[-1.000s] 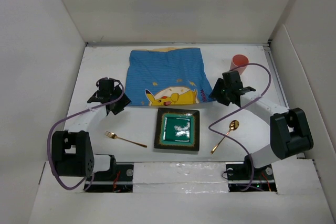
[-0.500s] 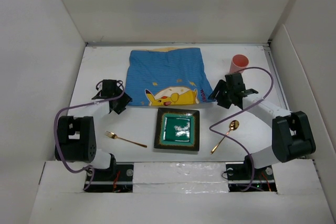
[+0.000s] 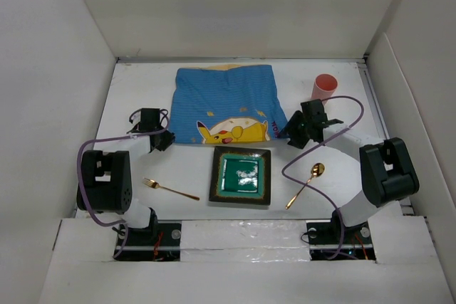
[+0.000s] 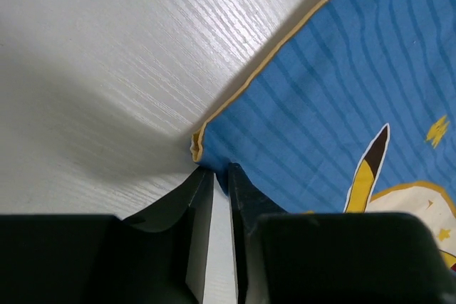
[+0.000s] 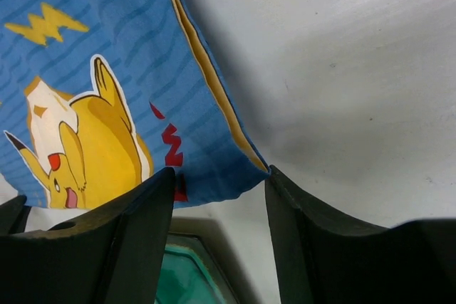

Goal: Set the dinner table for one person

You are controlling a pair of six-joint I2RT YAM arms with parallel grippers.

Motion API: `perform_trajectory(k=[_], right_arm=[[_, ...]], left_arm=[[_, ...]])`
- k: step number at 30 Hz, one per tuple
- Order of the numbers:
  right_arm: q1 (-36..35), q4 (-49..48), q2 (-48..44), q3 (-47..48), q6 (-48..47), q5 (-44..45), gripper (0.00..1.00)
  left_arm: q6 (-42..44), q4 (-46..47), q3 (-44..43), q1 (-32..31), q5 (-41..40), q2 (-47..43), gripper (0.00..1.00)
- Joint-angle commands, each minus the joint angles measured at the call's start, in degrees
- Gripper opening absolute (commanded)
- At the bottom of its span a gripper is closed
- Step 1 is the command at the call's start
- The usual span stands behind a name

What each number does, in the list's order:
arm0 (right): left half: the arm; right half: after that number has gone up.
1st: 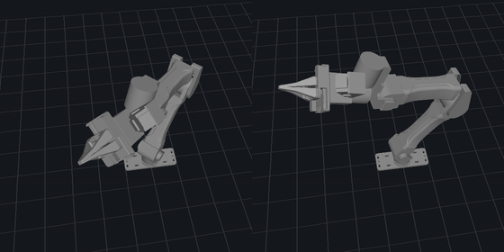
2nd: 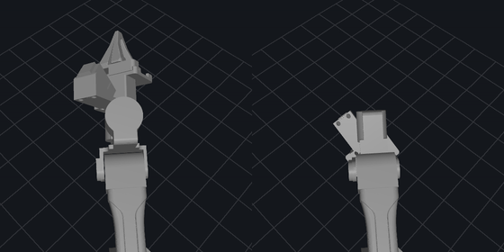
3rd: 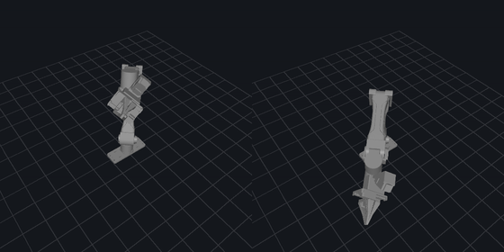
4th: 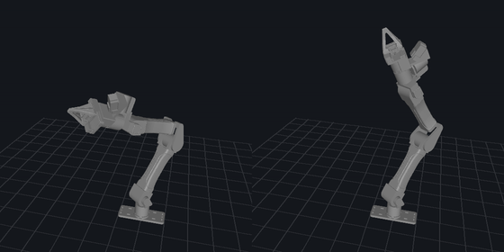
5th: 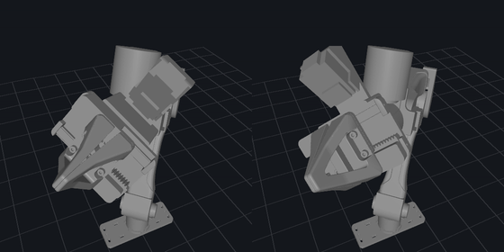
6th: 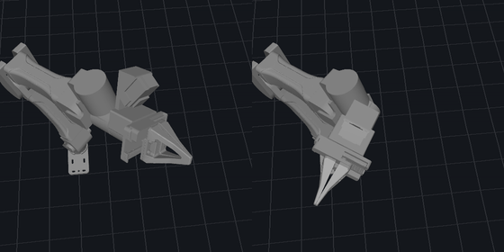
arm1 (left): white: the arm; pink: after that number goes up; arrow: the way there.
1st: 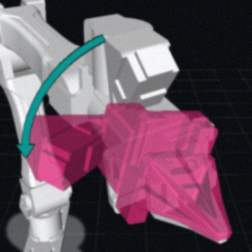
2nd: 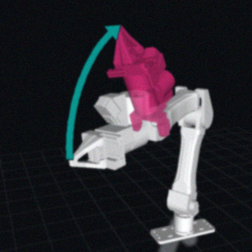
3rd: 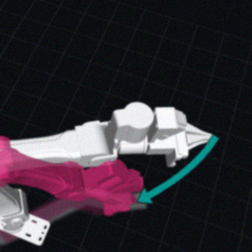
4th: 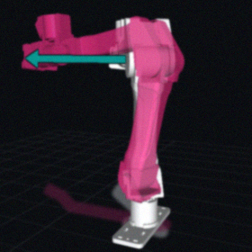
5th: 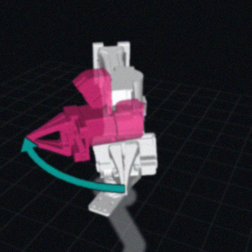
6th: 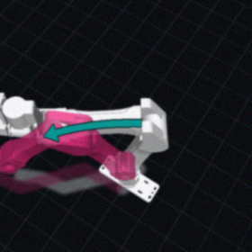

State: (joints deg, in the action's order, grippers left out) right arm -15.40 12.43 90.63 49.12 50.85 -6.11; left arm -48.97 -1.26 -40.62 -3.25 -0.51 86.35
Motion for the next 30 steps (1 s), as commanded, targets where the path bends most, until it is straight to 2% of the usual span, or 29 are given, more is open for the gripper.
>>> perform_trajectory(k=[1,3,4,6,8,10,14,18,20,24,30], right_arm=[[-0.25,-3.54,0.34,0.36,3.11,-1.01,0.55],[-0.25,-3.64,1.56,1.32,3.20,-1.01,0.50],[-0.25,-3.29,1.83,1.93,3.20,-0.58,0.42],[-0.25,-2.59,1.75,3.34,2.85,1.35,0.30],[-0.86,-1.70,1.31,5.54,2.15,4.24,0.23],[-0.86,-1.09,0.95,7.90,1.45,5.05,0.13],[-2.17,1.54,-1.59,12.73,-1.18,9.08,0.10],[-2.71,2.95,-7.38,17.49,-5.58,11.29,0.01],[-2.71,3.22,-11.41,20.12,-6.37,12.34,0.00],[-3.76,7.34,-17.04,32.66,-11.20,13.66,0.00],[-3.76,13.58,-20.67,46.22,-15.52,13.67,0.00]], left_arm=[[0.10,0.55,-1.22,0.43,-1.60,0.40,0.12],[0.28,0.91,-1.30,0.43,-1.77,0.58,0.03],[0.45,0.82,-1.65,0.43,-1.77,0.58,0.00],[0.98,0.73,-2.18,0.43,-1.86,0.05,0.00],[2.12,0.73,-3.23,0.43,-2.12,-0.74,0.00],[2.82,0.90,-5.24,0.43,-1.95,-2.93,0.00],[5.63,0.82,-10.78,-0.18,-1.07,-8.55,0.00],[8.09,-1.10,-19.91,-0.80,-1.25,-12.78,0.00],[9.06,-2.95,-27.38,-1.32,-0.63,-13.31,0.00],[11.43,-8.23,-43.53,-1.94,0.16,-12.96,0.00],[13.37,-13.59,-60.33,-1.94,0.16,-11.38,0.00]])
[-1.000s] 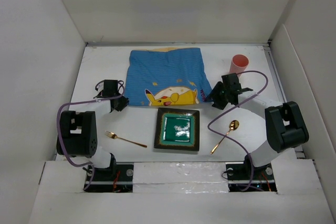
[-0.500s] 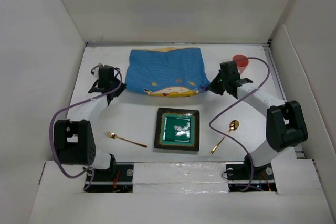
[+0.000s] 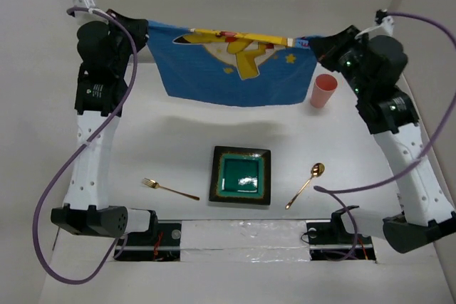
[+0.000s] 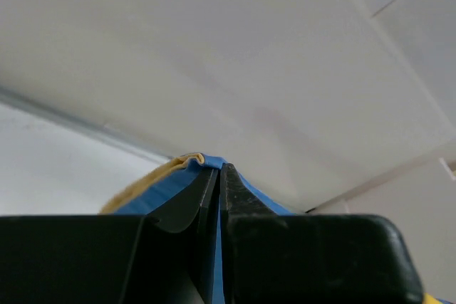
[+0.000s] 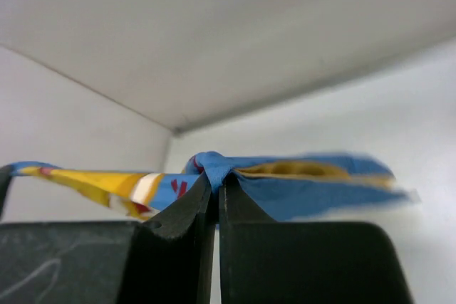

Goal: Set the dinner table for one person

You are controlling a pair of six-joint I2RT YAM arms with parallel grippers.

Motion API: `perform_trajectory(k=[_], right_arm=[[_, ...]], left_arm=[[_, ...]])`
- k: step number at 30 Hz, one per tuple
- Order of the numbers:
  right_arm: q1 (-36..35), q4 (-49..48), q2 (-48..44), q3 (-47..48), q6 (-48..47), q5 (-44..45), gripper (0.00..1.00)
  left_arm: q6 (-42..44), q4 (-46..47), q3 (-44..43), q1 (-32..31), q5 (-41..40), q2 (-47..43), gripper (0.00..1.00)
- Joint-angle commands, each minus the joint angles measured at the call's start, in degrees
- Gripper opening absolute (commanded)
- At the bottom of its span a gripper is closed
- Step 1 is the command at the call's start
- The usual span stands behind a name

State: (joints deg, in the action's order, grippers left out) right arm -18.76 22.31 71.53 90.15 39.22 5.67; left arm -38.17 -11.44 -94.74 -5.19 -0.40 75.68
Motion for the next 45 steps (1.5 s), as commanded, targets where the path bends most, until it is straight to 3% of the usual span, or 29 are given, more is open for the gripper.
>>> perform_trajectory(k=[1,5,13,14,21,25,27,32,33,36,39,45], right_arm=[[-0.40,4.32,-1.65,7.65,-4.15,1.54,0.00],[0.83,5.12,0.80,10.84,-4.59,-0.48,0.00],[5.67,0.12,11.69,13.21,-4.24,-6.89,0.00],[6.28,-0.24,14.84,13.99,-4.07,-7.69,0.00],[7.95,-1.04,24.97,26.47,-1.34,-10.51,0.00],[7.95,-0.16,26.21,32.10,-1.43,-11.38,0.00],[7.95,-0.24,25.68,28.96,-1.69,-12.09,0.00],[8.48,-8.84,18.49,5.17,-0.73,-13.67,0.00],[8.48,-10.25,17.86,-3.05,-0.47,-13.93,0.00],[9.01,-15.79,18.29,-14.95,0.06,-15.25,0.00],[9.54,-15.98,22.32,-19.82,-0.11,-16.30,0.00],[9.54,-15.10,28.05,-23.61,-2.22,-17.19,0.00]], left_arm=[[3.01,-3.76,-7.81,0.01,0.05,-0.45,0.00],[3.19,-2.98,-9.41,0.01,0.05,0.96,0.00],[2.76,2.74,-4.31,0.01,0.05,6.75,0.00],[2.32,3.52,-4.40,0.53,3.10,8.68,0.00],[-1.46,4.50,-13.87,2.47,6.38,16.51,0.00],[-1.55,5.46,-14.69,2.47,6.47,16.17,0.00],[-0.94,6.17,-10.24,2.47,6.21,15.21,0.00],[-0.06,12.74,8.92,2.99,6.64,8.88,0.00],[0.64,13.37,15.31,2.99,6.91,8.18,0.00],[1.70,15.83,26.31,2.99,7.43,6.67,0.00],[2.14,18.73,35.81,2.99,8.57,7.99,0.00],[2.49,20.93,45.41,2.99,8.58,13.43,0.00]])
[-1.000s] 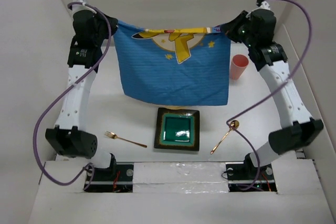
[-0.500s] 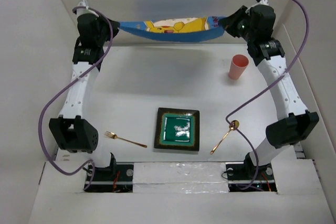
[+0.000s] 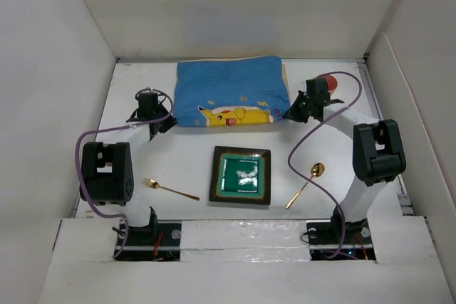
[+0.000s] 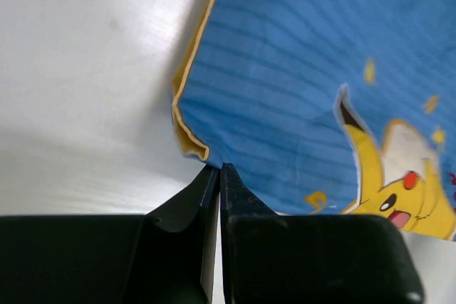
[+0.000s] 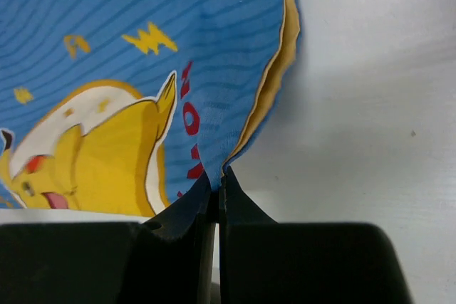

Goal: Set the dinner table for one person

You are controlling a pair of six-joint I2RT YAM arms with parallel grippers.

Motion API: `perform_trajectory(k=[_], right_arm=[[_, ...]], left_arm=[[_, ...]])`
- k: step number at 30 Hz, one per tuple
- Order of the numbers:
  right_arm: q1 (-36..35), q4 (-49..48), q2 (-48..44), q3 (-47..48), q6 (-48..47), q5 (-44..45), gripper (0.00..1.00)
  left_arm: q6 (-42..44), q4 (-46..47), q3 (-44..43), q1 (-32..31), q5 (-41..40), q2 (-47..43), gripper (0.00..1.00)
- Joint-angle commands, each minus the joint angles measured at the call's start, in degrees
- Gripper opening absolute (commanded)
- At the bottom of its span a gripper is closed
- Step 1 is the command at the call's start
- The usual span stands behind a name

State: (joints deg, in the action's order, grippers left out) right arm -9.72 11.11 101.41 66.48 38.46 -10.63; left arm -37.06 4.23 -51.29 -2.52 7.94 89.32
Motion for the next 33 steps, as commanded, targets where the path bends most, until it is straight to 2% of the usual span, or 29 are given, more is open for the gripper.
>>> perform_trajectory(k=[1,11,19,24,33], right_arm=[[0.49,-3.73,-1.74,-1.42,-1.46,-0.71,0.00],[0.49,-3.91,-7.88,-11.36,-1.98,0.18,0.00],[0.49,-4.61,-12.02,-19.10,-0.40,0.18,0.08],[-0.74,-3.56,-12.99,-19.90,0.30,1.32,0.13],[-3.55,-0.93,-15.88,-21.91,4.69,5.79,0.12]], left_arm=[[1.29,5.26,2.68,0.33,0.23,0.06,0.00],[0.32,3.25,12.43,0.33,-0.21,-4.58,0.00],[-0.82,1.48,17.09,0.33,-0.30,-8.02,0.00],[-0.91,0.78,18.24,0.33,-0.47,-9.51,0.00],[-1.35,-2.73,20.96,0.33,-1.88,-14.08,0.00]])
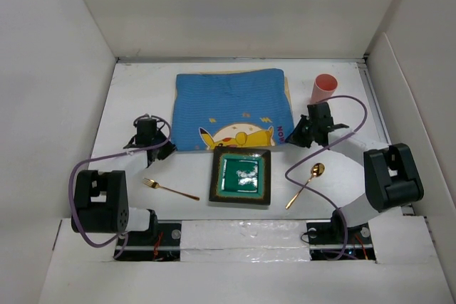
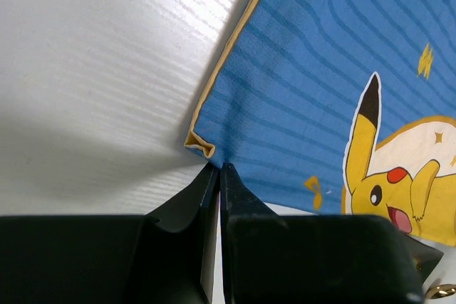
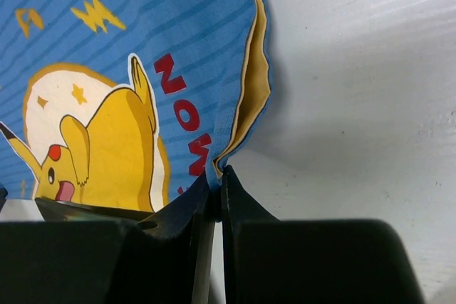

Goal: Set the dinner table for one person

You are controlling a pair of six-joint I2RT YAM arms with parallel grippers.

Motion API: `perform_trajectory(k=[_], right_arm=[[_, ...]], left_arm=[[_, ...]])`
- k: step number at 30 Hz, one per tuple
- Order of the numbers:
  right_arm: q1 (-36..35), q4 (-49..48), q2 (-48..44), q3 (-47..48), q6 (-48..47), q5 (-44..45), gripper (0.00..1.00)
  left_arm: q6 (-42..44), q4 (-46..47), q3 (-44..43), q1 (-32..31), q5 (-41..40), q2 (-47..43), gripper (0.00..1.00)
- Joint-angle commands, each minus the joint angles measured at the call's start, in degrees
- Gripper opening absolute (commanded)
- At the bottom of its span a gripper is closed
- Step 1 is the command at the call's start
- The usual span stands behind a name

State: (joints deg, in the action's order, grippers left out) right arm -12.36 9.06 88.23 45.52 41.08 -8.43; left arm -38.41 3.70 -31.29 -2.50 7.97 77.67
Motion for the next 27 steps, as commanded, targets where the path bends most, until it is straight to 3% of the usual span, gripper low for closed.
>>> perform_trajectory(k=[1,7,11,13,16,19,21,22,23,24,25,27], right_arm=[[-0.91,1.66,-2.97,-0.96,2.77,4.03,0.12],[-1.96,3.95,-4.73,-1.74,3.57,5.70,0.21],[-2.49,5.00,-6.48,-2.54,4.18,6.40,0.25],[-2.49,6.32,-7.88,-2.45,4.10,6.49,0.29],[-3.02,9.74,-11.39,-1.40,3.05,8.07,0.45],[-3.02,15.61,-17.61,1.49,0.16,11.32,0.58],[-3.55,15.46,-20.81,1.42,-1.88,8.87,0.51],[-4.24,13.55,-22.29,-0.06,-3.71,4.78,0.33],[-4.77,12.40,-23.53,-0.95,-4.16,1.69,0.10],[-5.56,11.08,-24.41,-2.26,-4.51,-4.52,0.00],[-7.48,7.24,-25.72,-5.58,-5.30,-8.06,0.00],[-9.43,3.44,-26.17,-9.11,-4.35,-13.52,0.00]], left_arm=[[-0.08,-2.47,0.97,0.31,-2.16,-2.61,0.00],[0.09,-5.36,0.53,-0.22,-2.52,-4.01,0.00],[0.53,-7.38,-0.26,-0.22,-2.78,-5.59,0.14],[0.71,-8.79,-1.23,-0.22,-2.96,-6.73,0.28],[1.41,-10.90,-3.42,-0.22,-2.87,-9.62,0.41],[3.25,-13.70,-10.76,-0.75,-2.78,-14.36,0.41],[3.61,-14.95,-12.57,-1.36,-2.43,-15.79,0.37],[4.39,-15.30,-15.79,-1.36,-1.99,-16.49,0.34],[4.83,-15.39,-17.21,-2.23,-0.42,-16.93,0.19],[5.10,-15.39,-18.27,-2.24,1.33,-17.46,0.07],[5.10,-15.48,-20.02,-2.24,2.92,-17.55,0.00],[5.02,-14.52,-21.00,-2.24,7.84,-17.90,0.00]])
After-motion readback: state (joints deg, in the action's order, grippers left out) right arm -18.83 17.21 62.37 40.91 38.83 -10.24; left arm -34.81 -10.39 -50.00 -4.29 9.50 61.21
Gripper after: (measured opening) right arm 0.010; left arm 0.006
